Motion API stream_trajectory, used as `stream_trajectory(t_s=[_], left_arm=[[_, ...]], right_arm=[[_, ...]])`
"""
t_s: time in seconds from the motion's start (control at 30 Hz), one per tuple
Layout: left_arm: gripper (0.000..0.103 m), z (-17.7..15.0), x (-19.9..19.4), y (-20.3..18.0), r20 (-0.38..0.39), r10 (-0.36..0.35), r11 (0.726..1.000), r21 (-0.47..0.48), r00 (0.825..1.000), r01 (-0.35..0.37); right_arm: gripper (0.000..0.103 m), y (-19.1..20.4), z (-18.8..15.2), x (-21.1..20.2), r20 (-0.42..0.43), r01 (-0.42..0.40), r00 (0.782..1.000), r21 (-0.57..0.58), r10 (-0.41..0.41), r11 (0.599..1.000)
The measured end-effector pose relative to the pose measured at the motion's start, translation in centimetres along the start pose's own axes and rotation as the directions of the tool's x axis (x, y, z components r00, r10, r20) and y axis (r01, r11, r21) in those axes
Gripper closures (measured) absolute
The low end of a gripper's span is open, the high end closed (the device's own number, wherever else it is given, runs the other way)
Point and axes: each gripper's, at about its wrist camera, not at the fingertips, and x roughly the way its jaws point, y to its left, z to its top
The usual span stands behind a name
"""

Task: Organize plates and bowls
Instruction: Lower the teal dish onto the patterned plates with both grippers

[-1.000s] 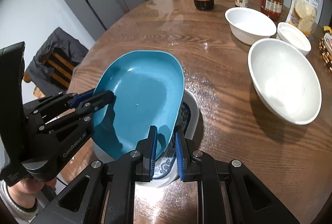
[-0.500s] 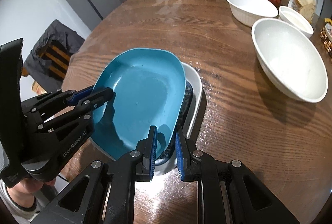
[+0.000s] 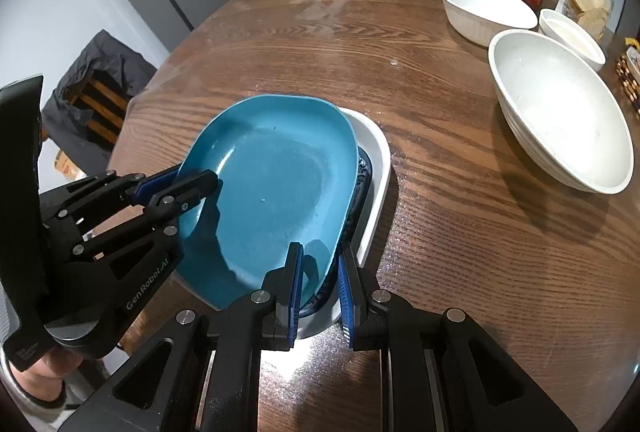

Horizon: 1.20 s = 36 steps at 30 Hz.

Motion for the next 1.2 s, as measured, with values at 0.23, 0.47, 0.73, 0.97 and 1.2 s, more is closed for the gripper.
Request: stream_trajectory(t_s=[0.23,0.47,0.73,0.97,1.2], left_arm=[[0.091,-0.06,0.04,0.04,0.004,0.0,1.0,0.0,1.0,0.0],[0.09,0.02,0.08,0.07,0.004,-0.005,1.0,-0.005,1.0,0.005],[0.09,0.15,0.13,0.02,0.004,-0.005,1.0,-0.01,1.0,0.005],[0.089,0.25,0.19,0.04,0.003,-0.007,1.0,-0.017,1.0,0.007],[0.089,0.27,0.18,0.04,0.002,-0.008,1.0,-0.018,1.0,0.008]], right_arm=[[0.084,0.13,0.02,0.0,0.0,0.008,1.0,-0.006,-0.008,1.0],[0.084,0.15,-0.11,-0.14,0.003,0.009,1.0,-0.005,-0.009,1.0],[0.084,0.32,-0.1,-0.27,0.01,0.022,1.0,-0.009,-0.022,1.0],[0.084,0.43,0.05,-0.39,0.013,0.027,1.0,-0.01,-0.027,1.0],[0.084,0.27,0.15,-0.44,0.015,0.028,0.999,-0.01,-0.028,1.0]])
